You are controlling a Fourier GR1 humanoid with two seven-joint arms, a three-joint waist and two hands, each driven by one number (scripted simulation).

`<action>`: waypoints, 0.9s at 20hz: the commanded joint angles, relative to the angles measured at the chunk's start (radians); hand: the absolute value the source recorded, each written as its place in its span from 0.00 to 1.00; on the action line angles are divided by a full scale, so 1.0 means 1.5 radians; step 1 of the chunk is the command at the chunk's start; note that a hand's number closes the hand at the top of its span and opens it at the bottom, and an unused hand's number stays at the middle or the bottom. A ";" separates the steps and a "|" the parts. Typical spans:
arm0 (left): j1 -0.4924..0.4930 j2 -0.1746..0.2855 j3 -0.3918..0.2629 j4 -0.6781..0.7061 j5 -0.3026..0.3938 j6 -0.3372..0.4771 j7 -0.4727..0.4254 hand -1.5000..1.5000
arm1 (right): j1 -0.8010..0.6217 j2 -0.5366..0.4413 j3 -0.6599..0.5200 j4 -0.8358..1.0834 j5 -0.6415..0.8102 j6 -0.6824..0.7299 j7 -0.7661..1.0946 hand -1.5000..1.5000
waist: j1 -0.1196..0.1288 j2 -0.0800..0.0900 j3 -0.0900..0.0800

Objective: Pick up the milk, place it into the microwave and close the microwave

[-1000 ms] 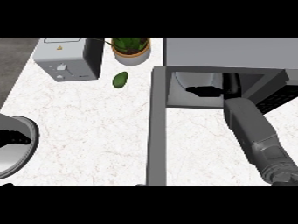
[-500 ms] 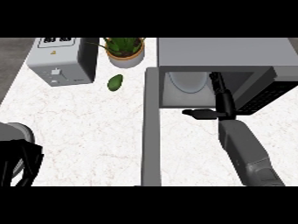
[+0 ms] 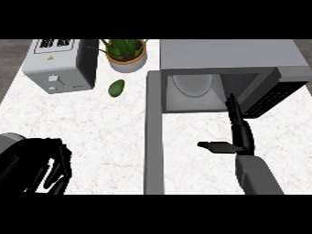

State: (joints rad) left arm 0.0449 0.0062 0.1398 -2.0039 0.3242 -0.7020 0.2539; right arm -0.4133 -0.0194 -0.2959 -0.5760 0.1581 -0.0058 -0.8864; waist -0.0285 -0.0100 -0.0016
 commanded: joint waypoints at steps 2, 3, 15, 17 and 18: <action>-0.037 -0.004 -0.098 0.014 -0.096 0.080 -0.029 1.00 | 0.151 0.012 0.040 -0.138 -0.026 0.011 0.001 0.00 | -0.003 0.001 0.000; -0.050 -0.004 -0.088 0.008 -0.073 0.071 -0.006 1.00 | 0.180 0.013 0.047 -0.199 -0.019 0.034 0.044 0.00 | -0.011 -0.002 -0.001; -0.141 -0.004 -0.357 0.307 -0.327 0.201 -0.201 1.00 | 0.423 -0.024 0.086 -0.530 -0.057 0.111 0.097 0.00 | -0.011 0.007 -0.001; -0.144 -0.004 -0.386 0.361 -0.352 0.234 -0.244 1.00 | 0.440 -0.027 0.098 -0.595 -0.057 0.116 0.130 0.00 | -0.005 0.007 -0.001; -0.183 -0.004 -0.384 0.407 -0.331 0.245 -0.251 1.00 | 0.484 -0.043 0.103 -0.614 -0.048 0.132 0.112 0.00 | -0.008 0.008 0.000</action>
State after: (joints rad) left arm -0.1661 0.0020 -0.3431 -1.5716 -0.1203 -0.4274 -0.0466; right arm 0.2144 -0.0598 -0.1645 -1.3543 0.0817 0.1633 -0.7447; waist -0.0405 -0.0028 -0.0025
